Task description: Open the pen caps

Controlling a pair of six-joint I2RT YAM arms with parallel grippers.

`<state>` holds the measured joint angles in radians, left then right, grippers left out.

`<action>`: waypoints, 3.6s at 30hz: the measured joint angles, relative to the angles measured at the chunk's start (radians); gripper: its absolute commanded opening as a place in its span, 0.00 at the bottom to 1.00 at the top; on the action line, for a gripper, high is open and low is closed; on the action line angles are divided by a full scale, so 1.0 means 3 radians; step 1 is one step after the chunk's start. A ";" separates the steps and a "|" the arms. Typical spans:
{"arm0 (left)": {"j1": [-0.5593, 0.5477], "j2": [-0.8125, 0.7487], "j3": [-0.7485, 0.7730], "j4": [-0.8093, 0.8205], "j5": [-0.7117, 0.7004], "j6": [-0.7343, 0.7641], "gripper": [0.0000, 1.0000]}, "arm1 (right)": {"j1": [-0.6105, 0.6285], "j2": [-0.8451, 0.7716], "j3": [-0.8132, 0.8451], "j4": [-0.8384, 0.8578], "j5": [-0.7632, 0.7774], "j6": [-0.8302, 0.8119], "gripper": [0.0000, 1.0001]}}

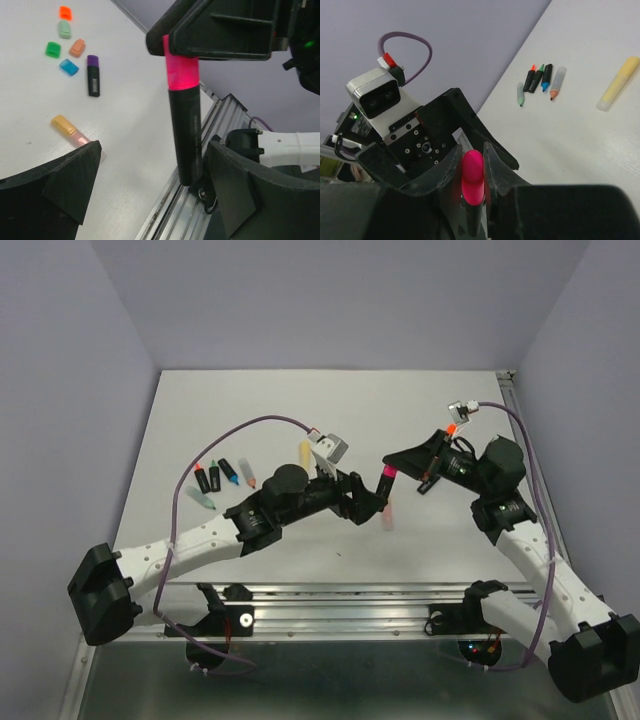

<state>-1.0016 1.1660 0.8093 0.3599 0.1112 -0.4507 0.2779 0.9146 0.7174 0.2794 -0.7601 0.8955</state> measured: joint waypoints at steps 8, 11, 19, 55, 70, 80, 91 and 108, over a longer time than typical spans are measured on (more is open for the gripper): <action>0.0033 0.0045 -0.0005 0.0454 0.0721 -0.0158 0.90 | 0.0211 0.0183 -0.0098 0.0376 -0.0174 0.0139 0.01; 0.0043 0.0085 -0.0008 0.0598 0.0863 -0.0235 0.76 | 0.0281 0.0219 -0.0149 0.0563 -0.0165 0.0212 0.01; 0.0117 0.0085 -0.0240 0.0983 0.1003 -0.0482 0.55 | 0.0301 0.0175 -0.0374 0.1142 -0.0094 0.0512 0.01; 0.0161 -0.0048 -0.0315 0.0619 0.0763 -0.0621 0.00 | 0.0544 0.0267 -0.0364 0.1114 0.0146 0.0205 0.50; 0.0160 -0.0045 -0.0314 0.0605 0.0788 -0.0643 0.00 | 0.0562 0.0139 -0.0342 0.0732 0.0150 0.0070 0.01; 0.0169 -0.0186 -0.0936 0.1567 0.0693 -0.1021 0.00 | 0.0741 0.0170 -0.0253 0.0514 0.0411 -0.0183 0.01; 0.0248 -0.0451 -0.1165 0.1788 0.0079 -0.1158 0.00 | 0.0764 0.0785 0.0482 0.0120 0.0486 -0.0680 0.01; 0.0046 -0.0635 -0.0998 0.0640 0.0122 -0.1031 0.00 | -0.0365 0.1528 0.1179 0.0127 0.2093 -0.1343 0.01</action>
<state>-0.9878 0.9756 0.5098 0.5518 0.1478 -0.7601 0.1684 1.3731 1.0710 0.3176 -0.1322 0.4927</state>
